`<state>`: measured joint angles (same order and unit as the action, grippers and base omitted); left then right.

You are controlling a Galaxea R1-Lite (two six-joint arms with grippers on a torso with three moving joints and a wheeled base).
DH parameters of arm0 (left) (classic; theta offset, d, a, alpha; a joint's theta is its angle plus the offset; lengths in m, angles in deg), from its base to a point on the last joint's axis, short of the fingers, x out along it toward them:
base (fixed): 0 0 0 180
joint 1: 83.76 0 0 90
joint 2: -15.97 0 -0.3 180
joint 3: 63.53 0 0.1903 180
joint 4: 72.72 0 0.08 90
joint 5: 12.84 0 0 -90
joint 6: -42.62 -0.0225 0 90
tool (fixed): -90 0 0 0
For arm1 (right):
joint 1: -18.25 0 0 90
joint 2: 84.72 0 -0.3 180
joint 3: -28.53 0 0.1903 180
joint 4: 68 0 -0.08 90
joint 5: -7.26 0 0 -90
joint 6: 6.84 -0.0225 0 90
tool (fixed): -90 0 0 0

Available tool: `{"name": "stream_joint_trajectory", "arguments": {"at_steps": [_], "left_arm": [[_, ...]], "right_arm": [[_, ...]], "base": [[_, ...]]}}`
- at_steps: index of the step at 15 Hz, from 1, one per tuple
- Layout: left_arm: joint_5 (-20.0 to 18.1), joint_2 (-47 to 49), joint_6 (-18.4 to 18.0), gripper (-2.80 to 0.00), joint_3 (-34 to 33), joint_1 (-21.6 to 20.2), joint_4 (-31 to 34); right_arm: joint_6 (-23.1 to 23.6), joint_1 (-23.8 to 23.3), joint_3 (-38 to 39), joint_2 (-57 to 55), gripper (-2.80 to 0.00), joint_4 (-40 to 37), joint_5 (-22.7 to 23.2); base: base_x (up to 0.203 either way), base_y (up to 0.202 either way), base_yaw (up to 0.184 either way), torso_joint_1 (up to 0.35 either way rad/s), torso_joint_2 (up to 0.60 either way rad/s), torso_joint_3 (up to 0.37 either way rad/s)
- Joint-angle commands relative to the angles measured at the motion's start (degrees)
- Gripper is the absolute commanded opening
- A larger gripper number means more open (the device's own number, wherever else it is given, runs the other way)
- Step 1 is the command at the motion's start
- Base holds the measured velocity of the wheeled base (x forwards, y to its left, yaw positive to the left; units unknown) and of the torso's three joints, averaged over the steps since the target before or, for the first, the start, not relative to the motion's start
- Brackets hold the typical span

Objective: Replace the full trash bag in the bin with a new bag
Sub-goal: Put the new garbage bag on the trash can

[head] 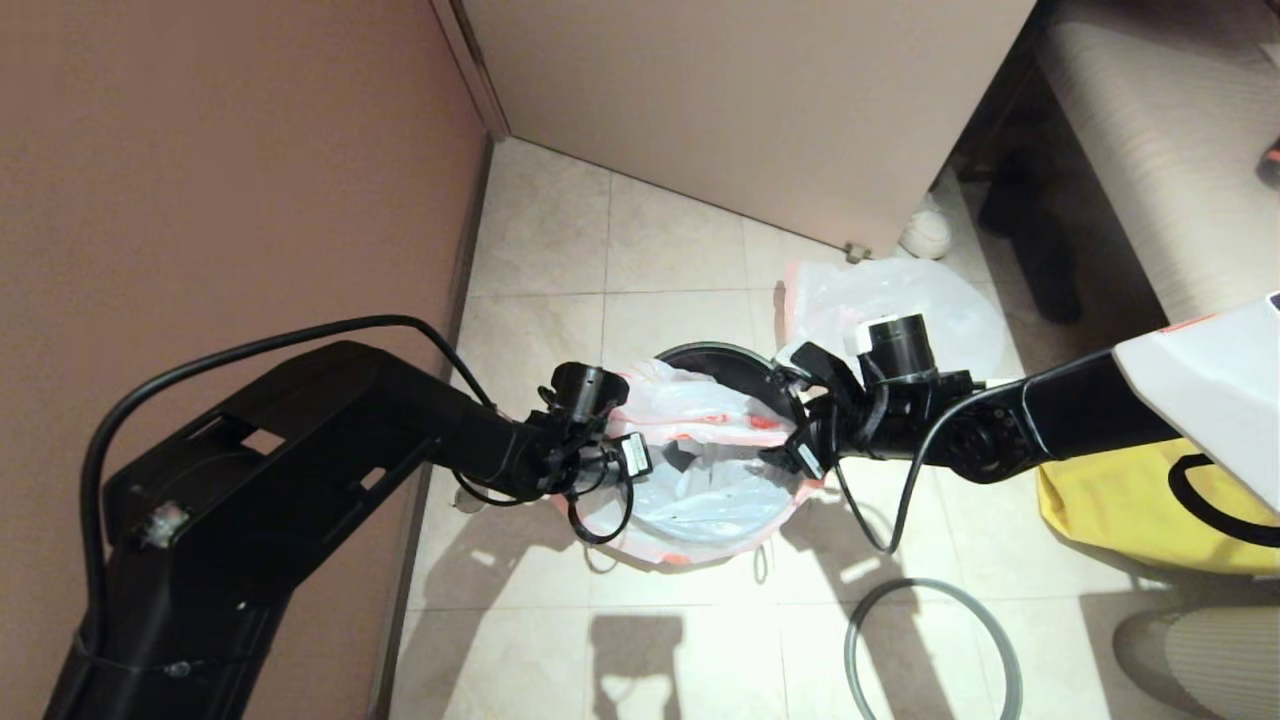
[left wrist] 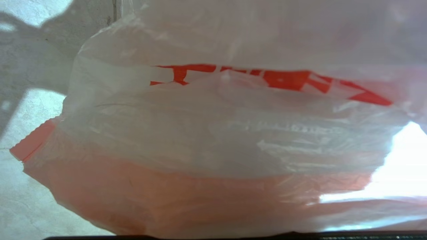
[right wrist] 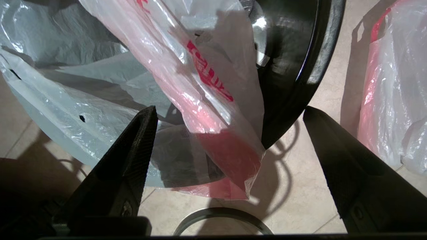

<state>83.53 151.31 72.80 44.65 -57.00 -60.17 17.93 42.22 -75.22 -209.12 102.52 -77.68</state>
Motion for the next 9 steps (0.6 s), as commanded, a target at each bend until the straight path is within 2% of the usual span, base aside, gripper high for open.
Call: {"name": "stream_joint_trajectory", "arguments": {"at_steps": [1, 2, 3, 9], "left_arm": [[0.1, -0.2, 0.2, -2.8, 0.1, -0.2, -0.3], [0.0, -0.5, 0.2, -2.8, 0.1, -0.2, -0.2], [0.0, -0.8, 0.2, -2.8, 0.0, -0.2, -0.2], [-0.2, -1.0, 0.3, -2.8, -0.1, -0.2, -0.1]], "right_arm": [[0.7, 1.2, 0.7, -0.2, 0.0, 0.1, 0.0], [2.1, 1.3, 0.8, -0.3, 0.0, 0.1, 0.0], [3.1, 1.3, 0.5, -1.0, -2.8, 0.2, -0.6], [3.7, 1.6, -2.6, -3.1, -2.8, 0.9, -2.4]], "base": [[0.0, 0.0, 0.0, 0.0, 0.0, 0.0], [0.0, 0.0, 0.0, 0.0, 0.0, 0.0], [0.0, 0.0, 0.0, 0.0, 0.0, 0.0], [0.0, 0.0, 0.0, 0.0, 0.0, 0.0]]}}
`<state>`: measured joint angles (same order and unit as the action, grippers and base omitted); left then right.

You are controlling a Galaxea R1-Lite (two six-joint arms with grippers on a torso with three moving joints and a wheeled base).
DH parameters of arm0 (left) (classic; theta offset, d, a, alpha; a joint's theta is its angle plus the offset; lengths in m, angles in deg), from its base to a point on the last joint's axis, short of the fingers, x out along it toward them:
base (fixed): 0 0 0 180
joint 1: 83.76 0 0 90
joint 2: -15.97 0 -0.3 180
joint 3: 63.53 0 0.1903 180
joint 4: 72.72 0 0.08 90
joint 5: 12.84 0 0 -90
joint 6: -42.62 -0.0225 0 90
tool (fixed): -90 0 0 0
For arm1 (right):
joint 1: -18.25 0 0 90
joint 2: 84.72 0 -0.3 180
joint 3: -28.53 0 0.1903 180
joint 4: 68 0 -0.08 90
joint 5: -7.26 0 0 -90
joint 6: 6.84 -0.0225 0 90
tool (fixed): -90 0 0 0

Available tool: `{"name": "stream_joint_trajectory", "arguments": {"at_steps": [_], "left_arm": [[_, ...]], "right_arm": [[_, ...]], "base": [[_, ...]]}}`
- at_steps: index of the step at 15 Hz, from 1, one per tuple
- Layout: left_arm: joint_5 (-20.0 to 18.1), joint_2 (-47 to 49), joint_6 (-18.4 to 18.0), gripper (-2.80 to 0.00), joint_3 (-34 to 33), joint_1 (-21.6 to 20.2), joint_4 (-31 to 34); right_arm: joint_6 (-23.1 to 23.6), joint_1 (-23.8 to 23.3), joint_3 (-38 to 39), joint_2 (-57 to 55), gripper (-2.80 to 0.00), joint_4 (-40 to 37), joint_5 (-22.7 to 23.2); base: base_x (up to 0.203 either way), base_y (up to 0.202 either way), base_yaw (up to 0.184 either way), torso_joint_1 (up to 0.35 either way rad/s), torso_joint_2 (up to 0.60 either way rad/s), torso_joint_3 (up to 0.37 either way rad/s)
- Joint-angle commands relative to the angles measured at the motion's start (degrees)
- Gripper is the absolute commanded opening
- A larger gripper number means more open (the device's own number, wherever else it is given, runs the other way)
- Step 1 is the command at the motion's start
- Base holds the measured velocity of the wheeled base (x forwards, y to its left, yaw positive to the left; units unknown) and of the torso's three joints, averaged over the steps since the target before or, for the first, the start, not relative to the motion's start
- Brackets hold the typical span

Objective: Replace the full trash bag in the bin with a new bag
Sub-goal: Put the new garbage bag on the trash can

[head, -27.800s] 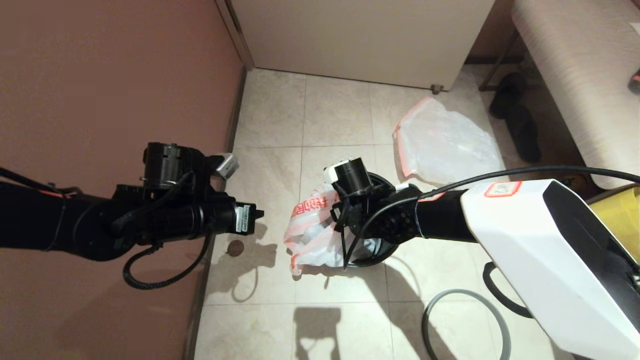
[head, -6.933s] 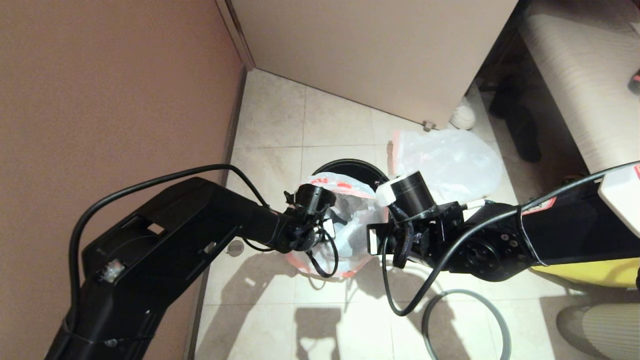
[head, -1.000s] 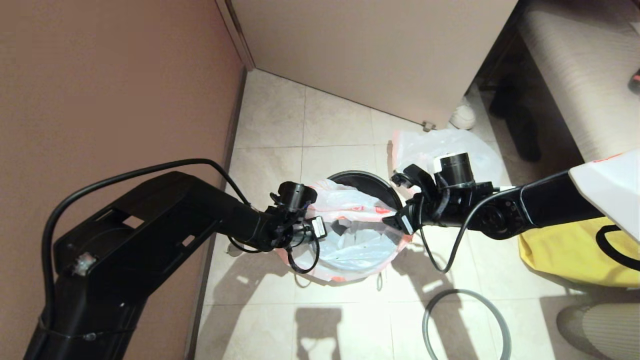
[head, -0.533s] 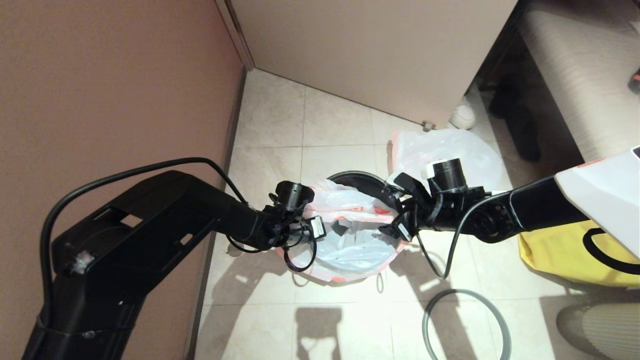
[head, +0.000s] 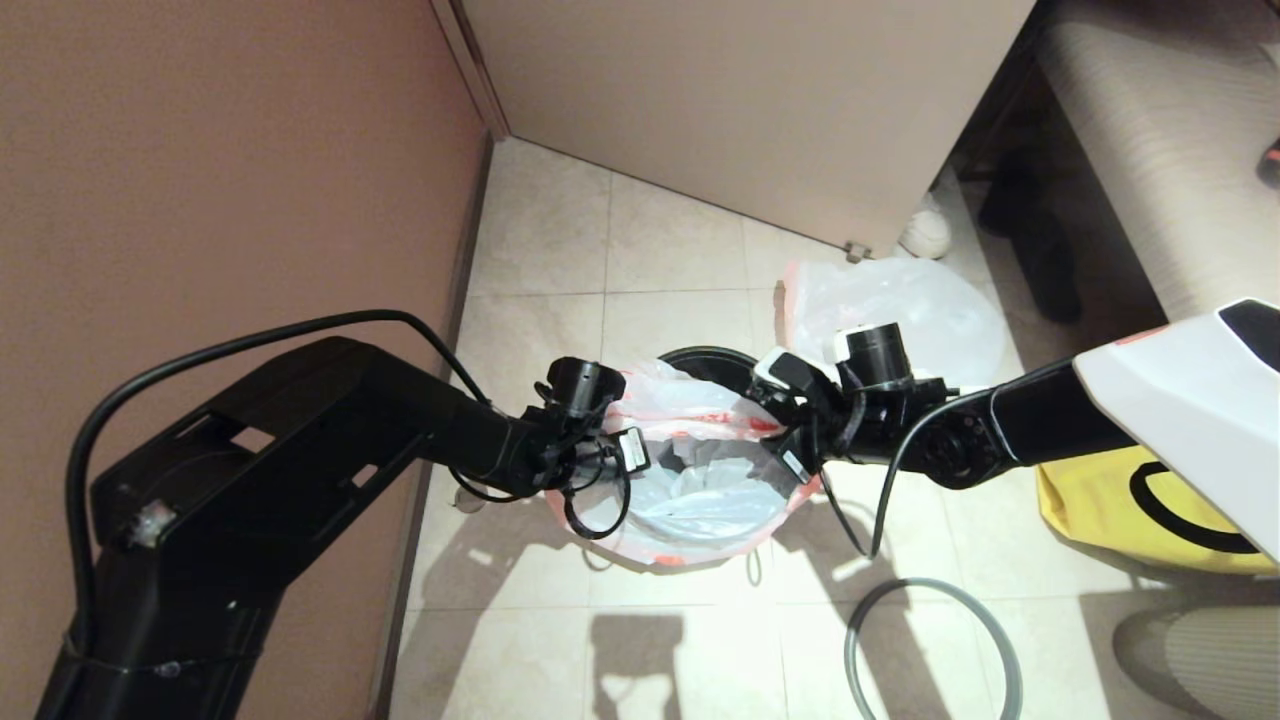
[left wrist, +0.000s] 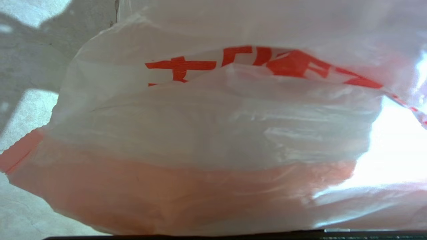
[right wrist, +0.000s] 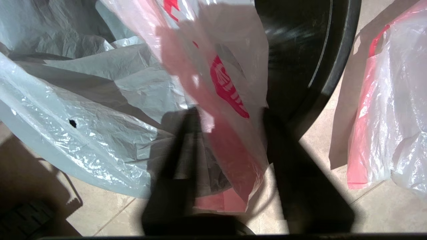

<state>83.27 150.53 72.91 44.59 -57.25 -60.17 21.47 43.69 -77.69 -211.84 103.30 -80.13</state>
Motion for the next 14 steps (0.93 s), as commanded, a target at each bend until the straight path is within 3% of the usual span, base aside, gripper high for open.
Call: {"name": "stream_joint_trajectory", "arguments": {"at_steps": [1, 7, 14], "left_arm": [[0.0, -0.2, 0.2, -2.8, 0.0, 0.0, -0.1], [0.0, -0.4, 0.2, -2.8, -0.1, -0.1, -0.2], [0.0, -0.4, 0.1, -2.8, -0.9, 0.2, -0.3]], "right_arm": [[0.2, 0.2, 0.0, -0.4, -2.8, 0.1, 0.0], [0.2, 1.1, 1.2, 0.5, -2.8, 0.1, 0.1], [-1.8, -2.6, -6.2, -0.3, -2.8, 0.1, 0.1]], "base": [[0.0, 0.0, 0.0, 0.0, 0.0, 0.0], [0.0, 0.0, 0.0, 0.0, 0.0, 0.0], [0.0, 0.0, 0.0, 0.0, 0.0, 0.0]]}}
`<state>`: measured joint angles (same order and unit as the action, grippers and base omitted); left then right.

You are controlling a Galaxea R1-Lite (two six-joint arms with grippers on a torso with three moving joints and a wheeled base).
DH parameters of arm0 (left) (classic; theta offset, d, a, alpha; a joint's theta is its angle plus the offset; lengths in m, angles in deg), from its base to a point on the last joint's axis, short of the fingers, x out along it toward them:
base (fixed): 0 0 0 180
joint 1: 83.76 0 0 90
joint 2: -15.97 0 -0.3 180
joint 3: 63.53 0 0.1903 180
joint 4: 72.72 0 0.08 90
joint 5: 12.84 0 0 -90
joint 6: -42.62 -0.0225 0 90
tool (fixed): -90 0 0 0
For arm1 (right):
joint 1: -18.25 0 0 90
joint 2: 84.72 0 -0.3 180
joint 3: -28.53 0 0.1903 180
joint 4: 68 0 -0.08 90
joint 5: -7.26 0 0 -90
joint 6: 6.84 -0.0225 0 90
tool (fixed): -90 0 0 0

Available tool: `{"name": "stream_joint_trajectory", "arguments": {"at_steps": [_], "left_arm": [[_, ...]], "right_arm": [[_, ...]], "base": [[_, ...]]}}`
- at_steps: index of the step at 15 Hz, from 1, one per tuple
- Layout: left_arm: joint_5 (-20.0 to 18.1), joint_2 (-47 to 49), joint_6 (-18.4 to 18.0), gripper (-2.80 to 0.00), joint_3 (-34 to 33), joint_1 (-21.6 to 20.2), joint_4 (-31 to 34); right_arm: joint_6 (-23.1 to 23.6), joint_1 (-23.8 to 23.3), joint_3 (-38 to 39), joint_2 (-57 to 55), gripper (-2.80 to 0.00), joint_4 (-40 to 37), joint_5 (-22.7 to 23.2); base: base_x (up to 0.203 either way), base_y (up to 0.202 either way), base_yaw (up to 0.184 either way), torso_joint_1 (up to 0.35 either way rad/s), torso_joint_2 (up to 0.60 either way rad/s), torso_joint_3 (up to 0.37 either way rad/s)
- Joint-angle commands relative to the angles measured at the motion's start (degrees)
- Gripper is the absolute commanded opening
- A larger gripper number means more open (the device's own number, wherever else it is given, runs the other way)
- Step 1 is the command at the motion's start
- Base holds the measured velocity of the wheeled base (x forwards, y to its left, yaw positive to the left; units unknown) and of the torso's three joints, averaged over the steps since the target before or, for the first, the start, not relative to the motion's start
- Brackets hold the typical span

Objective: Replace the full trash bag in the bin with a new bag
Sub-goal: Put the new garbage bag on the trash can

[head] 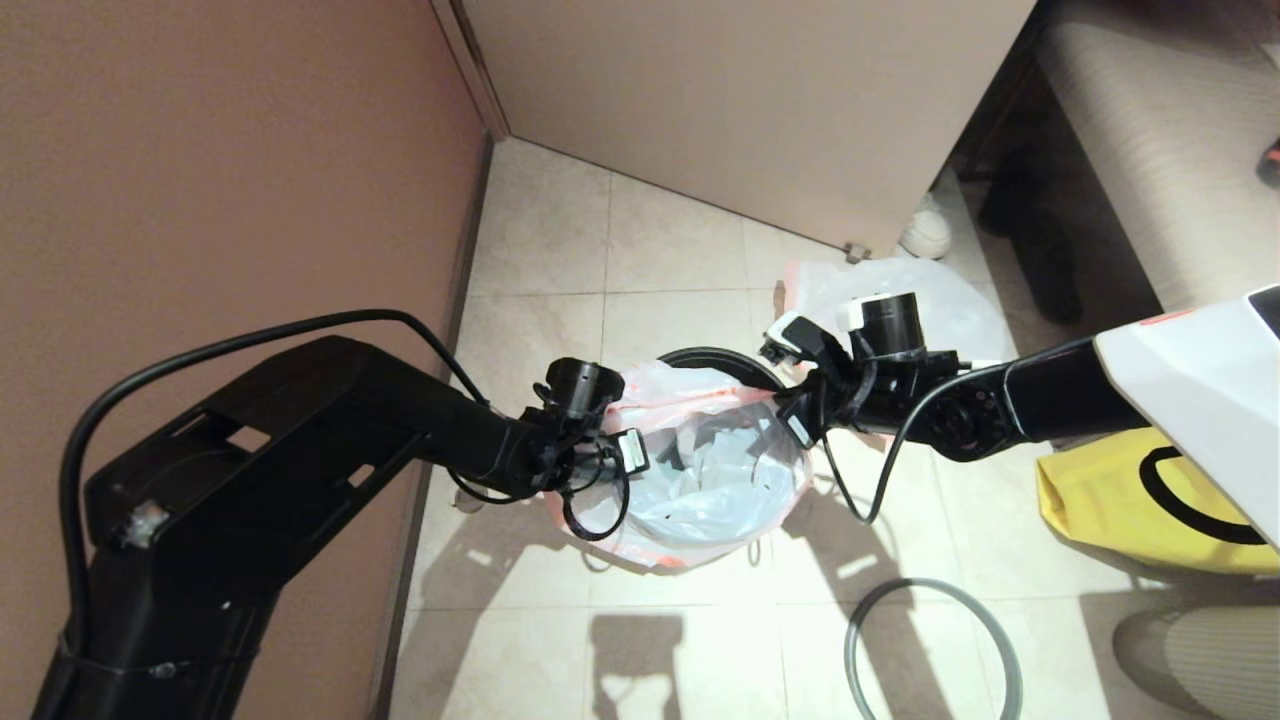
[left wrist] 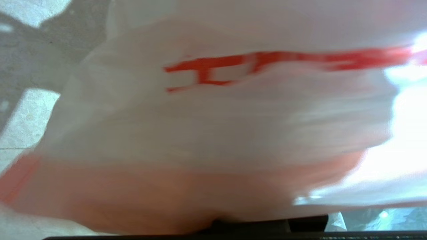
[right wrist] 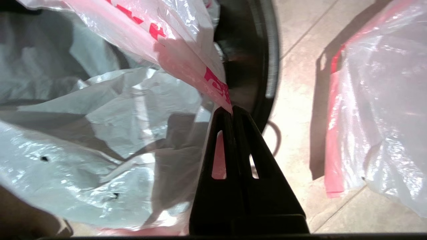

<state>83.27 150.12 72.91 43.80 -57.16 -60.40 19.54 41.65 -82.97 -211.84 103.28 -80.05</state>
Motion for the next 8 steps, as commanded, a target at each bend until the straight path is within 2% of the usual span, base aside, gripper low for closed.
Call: {"name": "stream_joint_trajectory", "arguments": {"at_steps": [1, 4, 8], "left_arm": [[0.0, -0.1, 0.1, -2.8, -0.3, 0.4, -0.1], [0.1, -0.3, 0.1, -2.8, -1.0, 0.9, -0.3], [0.1, -0.6, 0.2, -2.8, -1.1, 1.0, -0.8]], "right_arm": [[0.0, -0.9, -1.7, -0.8, -2.8, 0.2, 0.0], [-1.7, -2.2, -5.3, -3.4, -2.8, 0.3, 0.0], [-1.8, -4.0, -10.2, -6.9, -2.8, 0.3, -0.6]], "base": [[0.0, 0.0, 0.0, 0.0, 0.0, 0.0], [0.0, 0.0, 0.0, 0.0, 0.0, 0.0], [0.0, 0.0, 0.0, 0.0, 0.0, 0.0]]}}
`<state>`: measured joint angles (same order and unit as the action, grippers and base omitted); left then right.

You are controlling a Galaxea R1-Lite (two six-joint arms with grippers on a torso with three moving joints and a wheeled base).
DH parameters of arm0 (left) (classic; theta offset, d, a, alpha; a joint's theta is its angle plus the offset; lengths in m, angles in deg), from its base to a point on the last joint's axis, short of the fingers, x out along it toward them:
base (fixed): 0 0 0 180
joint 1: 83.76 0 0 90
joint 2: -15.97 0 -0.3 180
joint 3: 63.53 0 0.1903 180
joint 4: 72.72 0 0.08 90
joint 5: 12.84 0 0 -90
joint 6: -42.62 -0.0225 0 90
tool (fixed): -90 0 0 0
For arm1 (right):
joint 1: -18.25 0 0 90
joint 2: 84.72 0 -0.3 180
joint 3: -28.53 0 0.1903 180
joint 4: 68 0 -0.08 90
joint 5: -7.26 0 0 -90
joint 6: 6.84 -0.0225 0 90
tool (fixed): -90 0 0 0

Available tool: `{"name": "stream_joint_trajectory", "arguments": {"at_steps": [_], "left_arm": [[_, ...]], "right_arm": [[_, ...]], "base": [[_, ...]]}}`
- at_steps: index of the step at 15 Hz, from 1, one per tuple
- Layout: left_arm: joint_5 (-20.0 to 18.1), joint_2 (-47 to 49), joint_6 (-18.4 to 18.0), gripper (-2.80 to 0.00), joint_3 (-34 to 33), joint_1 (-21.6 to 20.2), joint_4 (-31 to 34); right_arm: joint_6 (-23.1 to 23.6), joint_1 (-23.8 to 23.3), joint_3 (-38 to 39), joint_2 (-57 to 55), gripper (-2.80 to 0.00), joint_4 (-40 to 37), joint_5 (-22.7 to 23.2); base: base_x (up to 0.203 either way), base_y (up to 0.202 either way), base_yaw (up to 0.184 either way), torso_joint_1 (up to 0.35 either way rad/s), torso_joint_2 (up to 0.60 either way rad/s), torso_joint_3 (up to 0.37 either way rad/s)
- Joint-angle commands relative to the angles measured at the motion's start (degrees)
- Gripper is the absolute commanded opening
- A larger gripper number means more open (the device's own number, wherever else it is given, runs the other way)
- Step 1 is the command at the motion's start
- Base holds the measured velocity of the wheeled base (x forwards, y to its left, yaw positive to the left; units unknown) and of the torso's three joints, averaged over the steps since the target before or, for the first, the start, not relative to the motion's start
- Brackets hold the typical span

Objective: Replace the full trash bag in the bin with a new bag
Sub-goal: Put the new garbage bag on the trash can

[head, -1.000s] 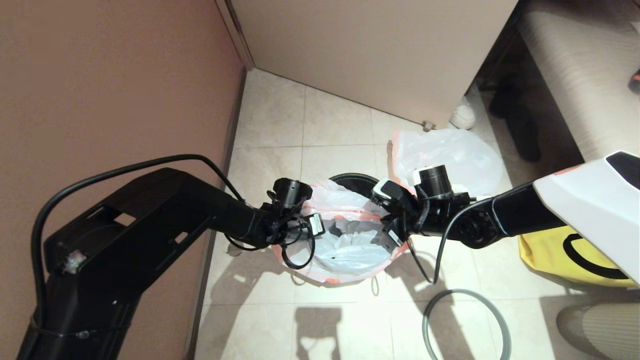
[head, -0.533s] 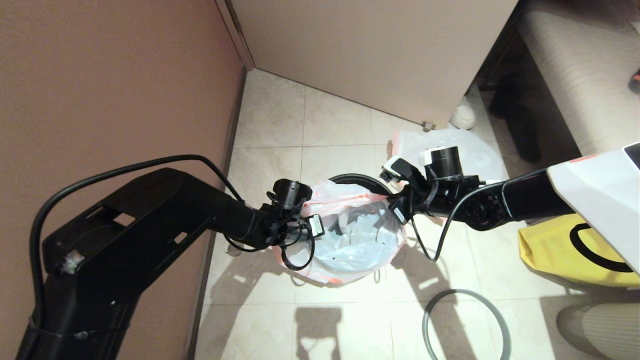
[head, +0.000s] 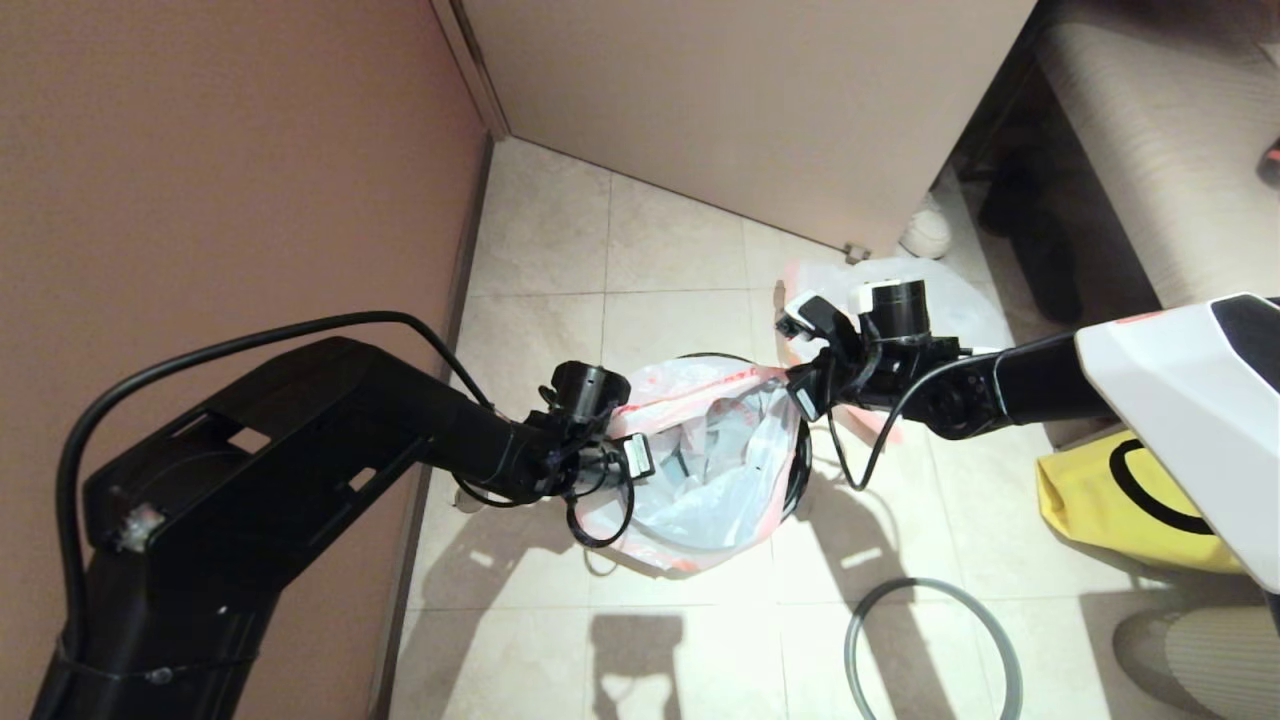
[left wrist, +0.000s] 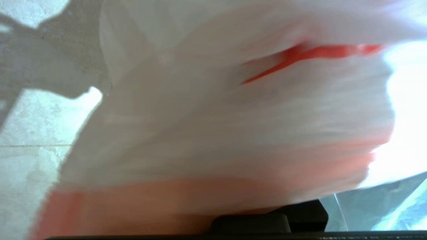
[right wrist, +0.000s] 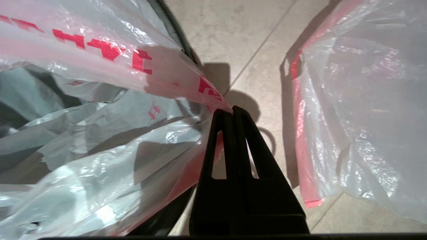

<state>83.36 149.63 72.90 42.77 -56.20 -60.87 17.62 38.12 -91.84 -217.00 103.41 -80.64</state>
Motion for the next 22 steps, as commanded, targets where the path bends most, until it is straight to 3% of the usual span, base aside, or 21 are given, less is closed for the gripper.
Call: {"name": "stream_joint_trajectory", "arguments": {"at_steps": [1, 10, 12, 15, 16, 20, 22], "left_arm": [[0.1, -0.1, 0.2, -2.8, -0.3, 0.0, -0.6], [0.3, -0.3, 0.3, -2.8, -1.4, 0.3, -4.0], [0.2, -0.9, 0.3, -2.8, -1.7, 0.4, -4.0], [0.4, -0.8, 0.0, -2.8, -2.0, 0.4, -3.9], [0.4, -0.8, 0.0, 0.0, -2.0, 0.5, -4.0], [0.4, -2.2, -0.2, 0.0, -2.4, 0.7, -3.8], [0.4, -3.9, -2.2, 0.0, -4.1, 1.1, -3.7]], "right_arm": [[0.1, -1.0, -2.6, -2.3, -2.8, 0.2, -0.8], [-0.4, -2.6, -4.0, -5.6, -2.8, -0.7, -1.1], [-3.7, -2.1, -4.5, -5.9, -2.8, -1.7, -1.1], [-5.0, -1.9, -4.6, -5.8, -2.8, -1.9, -1.0], [-5.0, -1.9, -4.6, -5.6, -2.8, -1.9, -1.0], [-5.0, -1.8, -4.5, -4.2, -2.8, -3.1, -1.0], [-5.4, -1.7, -4.4, -3.3, -2.8, -4.5, -1.0]], "base": [[0.0, 0.0, 0.0, 0.0, 0.0, 0.0], [0.0, 0.0, 0.0, 0.0, 0.0, 0.0], [0.0, 0.0, 0.0, 0.0, 0.0, 0.0], [0.0, 0.0, 0.0, 0.0, 0.0, 0.0], [0.0, 0.0, 0.0, 0.0, 0.0, 0.0], [0.0, 0.0, 0.0, 0.0, 0.0, 0.0], [0.0, 0.0, 0.0, 0.0, 0.0, 0.0]]}}
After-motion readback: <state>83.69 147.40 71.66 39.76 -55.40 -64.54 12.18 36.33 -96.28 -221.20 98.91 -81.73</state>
